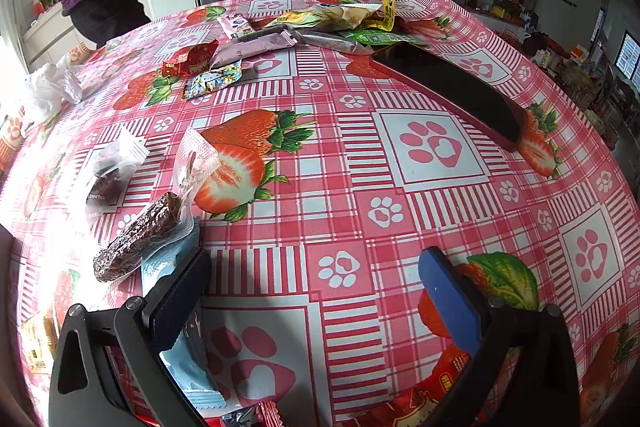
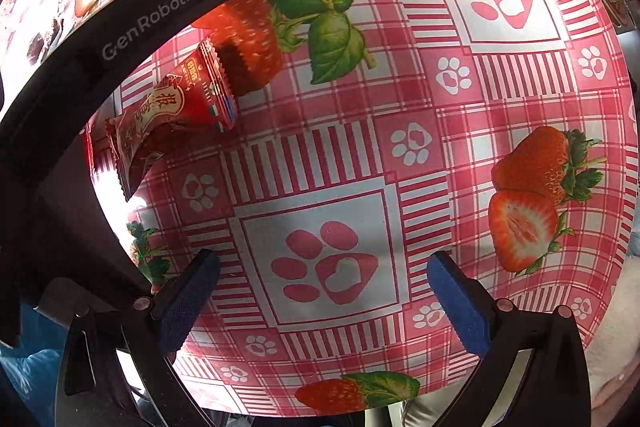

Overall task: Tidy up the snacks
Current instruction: 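Grasp the wrapped yellow sponge cake with the left tool while the right tool grasps a red packet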

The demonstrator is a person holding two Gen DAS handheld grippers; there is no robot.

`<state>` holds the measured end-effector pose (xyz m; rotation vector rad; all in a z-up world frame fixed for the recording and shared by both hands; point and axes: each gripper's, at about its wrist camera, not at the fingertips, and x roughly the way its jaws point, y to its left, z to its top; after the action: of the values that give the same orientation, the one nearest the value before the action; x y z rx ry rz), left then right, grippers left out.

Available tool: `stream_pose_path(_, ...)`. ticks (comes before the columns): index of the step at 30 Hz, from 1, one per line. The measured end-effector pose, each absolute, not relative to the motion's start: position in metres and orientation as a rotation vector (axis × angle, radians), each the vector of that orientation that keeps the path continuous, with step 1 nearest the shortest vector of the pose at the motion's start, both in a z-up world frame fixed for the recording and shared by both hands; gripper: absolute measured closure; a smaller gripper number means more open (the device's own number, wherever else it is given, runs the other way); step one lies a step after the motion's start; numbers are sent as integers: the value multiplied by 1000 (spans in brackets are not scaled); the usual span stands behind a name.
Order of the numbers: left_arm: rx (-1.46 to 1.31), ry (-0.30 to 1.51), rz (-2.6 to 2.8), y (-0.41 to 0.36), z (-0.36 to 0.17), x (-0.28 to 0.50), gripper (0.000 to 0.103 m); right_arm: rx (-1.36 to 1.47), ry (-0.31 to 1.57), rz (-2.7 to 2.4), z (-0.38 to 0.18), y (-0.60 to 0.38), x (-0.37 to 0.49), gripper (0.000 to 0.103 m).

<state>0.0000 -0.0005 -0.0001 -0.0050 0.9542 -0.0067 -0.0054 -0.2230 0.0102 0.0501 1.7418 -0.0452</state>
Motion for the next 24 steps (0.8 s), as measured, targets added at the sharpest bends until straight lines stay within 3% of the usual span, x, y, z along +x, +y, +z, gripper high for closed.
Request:
stream_pose_path(6, 12, 973, -17, 0, 0, 2, 0, 56, 1829, -42, 3, -225, 24, 0)
stream_pose_path(14, 116, 1353, -158, -8, 9, 32, 0, 56, 1816, -43, -3, -226, 39, 0)
stream_pose_path(20, 164, 1215, -225, 40, 71, 5, 0, 49, 1769, -42, 0, -224, 41, 0)
stream_pose_path(24, 268, 1226, -214, 105, 80, -20, 0, 44, 1737, -41, 3, -222, 40, 0)
